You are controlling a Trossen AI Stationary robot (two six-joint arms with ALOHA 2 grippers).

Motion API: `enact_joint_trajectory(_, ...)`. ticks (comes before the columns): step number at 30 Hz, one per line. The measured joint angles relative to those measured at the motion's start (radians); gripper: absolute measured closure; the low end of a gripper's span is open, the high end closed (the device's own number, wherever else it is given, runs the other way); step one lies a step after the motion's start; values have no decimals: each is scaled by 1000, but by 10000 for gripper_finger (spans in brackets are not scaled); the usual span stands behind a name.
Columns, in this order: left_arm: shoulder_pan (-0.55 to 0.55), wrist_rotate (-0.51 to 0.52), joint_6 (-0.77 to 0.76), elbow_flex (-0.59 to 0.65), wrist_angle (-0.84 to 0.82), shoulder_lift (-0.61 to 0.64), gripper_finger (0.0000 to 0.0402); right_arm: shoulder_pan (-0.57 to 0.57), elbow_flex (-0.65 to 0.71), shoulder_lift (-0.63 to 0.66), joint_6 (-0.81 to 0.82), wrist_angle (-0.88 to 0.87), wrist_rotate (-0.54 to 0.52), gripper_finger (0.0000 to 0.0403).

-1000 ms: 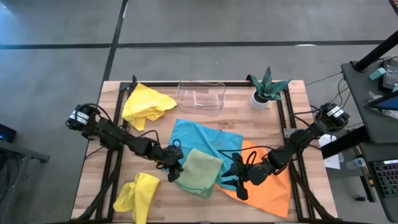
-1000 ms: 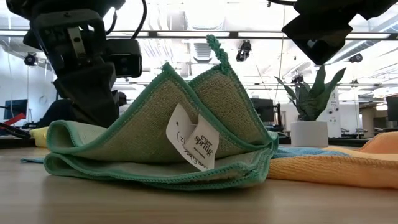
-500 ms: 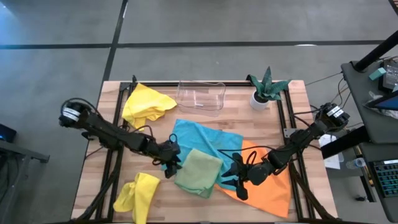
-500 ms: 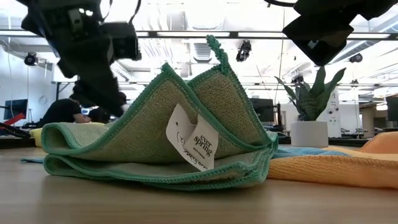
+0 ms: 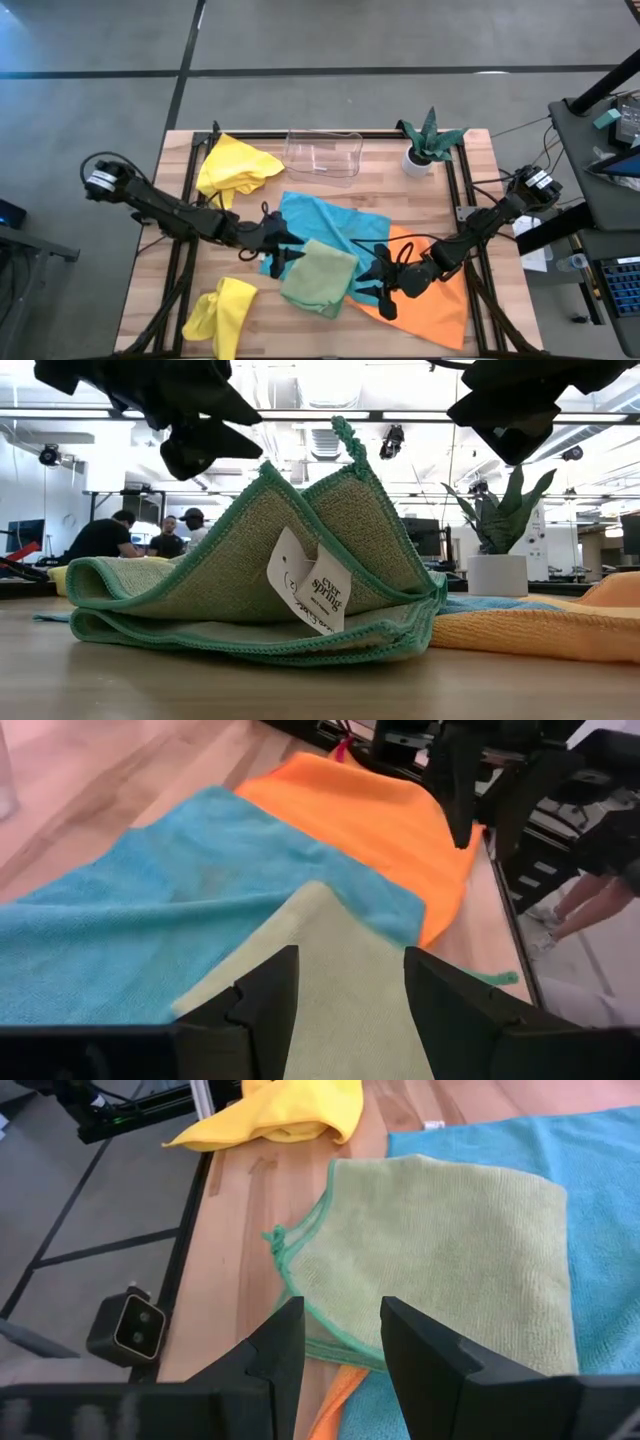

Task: Fold microfiber towels
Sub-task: Fold the green towel

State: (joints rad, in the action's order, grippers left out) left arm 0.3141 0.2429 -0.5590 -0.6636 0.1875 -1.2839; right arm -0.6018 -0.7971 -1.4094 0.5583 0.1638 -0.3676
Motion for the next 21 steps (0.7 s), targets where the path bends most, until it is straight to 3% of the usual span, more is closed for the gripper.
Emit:
enact_joint_trajectory(6, 0, 54, -3, 2, 45, -44, 235, 0, 0, -1, -5, 7, -4, 277)
enact_joint_trajectory(14, 2, 43, -10, 3, 93, -145, 235, 0, 0, -2, -12, 10, -10, 277)
enact_joint_trajectory(21, 2, 38, -11, 3, 93, -155, 235, 0, -7, -2, -78, 54, -10, 277)
